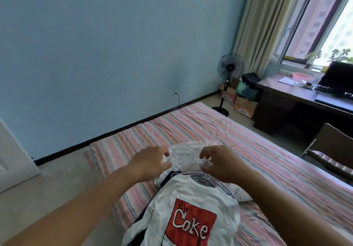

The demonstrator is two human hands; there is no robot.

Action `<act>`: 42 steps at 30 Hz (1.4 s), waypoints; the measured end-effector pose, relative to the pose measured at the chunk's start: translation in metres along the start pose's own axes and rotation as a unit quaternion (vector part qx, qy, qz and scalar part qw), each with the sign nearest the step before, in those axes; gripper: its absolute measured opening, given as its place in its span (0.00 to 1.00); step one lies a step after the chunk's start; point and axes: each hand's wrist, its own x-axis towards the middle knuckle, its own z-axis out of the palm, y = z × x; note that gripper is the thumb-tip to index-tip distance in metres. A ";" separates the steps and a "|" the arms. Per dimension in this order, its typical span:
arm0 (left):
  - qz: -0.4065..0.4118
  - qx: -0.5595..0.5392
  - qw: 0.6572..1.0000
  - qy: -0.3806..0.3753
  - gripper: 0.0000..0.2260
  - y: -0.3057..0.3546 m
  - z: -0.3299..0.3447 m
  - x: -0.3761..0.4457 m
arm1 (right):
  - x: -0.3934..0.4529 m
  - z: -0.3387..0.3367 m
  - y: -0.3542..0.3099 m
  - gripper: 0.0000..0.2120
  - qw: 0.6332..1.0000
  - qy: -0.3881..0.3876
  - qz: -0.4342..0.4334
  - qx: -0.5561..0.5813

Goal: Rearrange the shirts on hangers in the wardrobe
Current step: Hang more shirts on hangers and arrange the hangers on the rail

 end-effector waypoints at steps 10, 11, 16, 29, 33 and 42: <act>0.012 -0.001 0.997 -0.073 0.17 0.005 0.091 0.102 | 0.023 0.063 0.110 0.16 0.992 0.022 0.124 0.014; 0.015 -0.001 0.997 -0.081 0.16 0.008 0.103 0.114 | 0.028 0.073 0.122 0.15 0.991 0.019 0.133 0.017; 0.022 0.002 0.995 -0.097 0.11 0.014 0.160 0.173 | 0.061 0.122 0.174 0.15 0.987 -0.009 0.161 0.021; -0.088 -0.031 0.982 -0.164 0.19 -0.052 0.315 0.279 | 0.125 0.259 0.293 0.13 0.967 -0.029 0.237 0.087; -0.091 -0.001 0.978 -0.187 0.20 -0.070 0.355 0.302 | 0.142 0.301 0.322 0.12 0.960 -0.061 0.255 0.101; -0.053 0.079 0.982 -0.165 0.24 -0.090 0.424 0.341 | 0.176 0.376 0.362 0.19 0.953 -0.111 0.259 0.109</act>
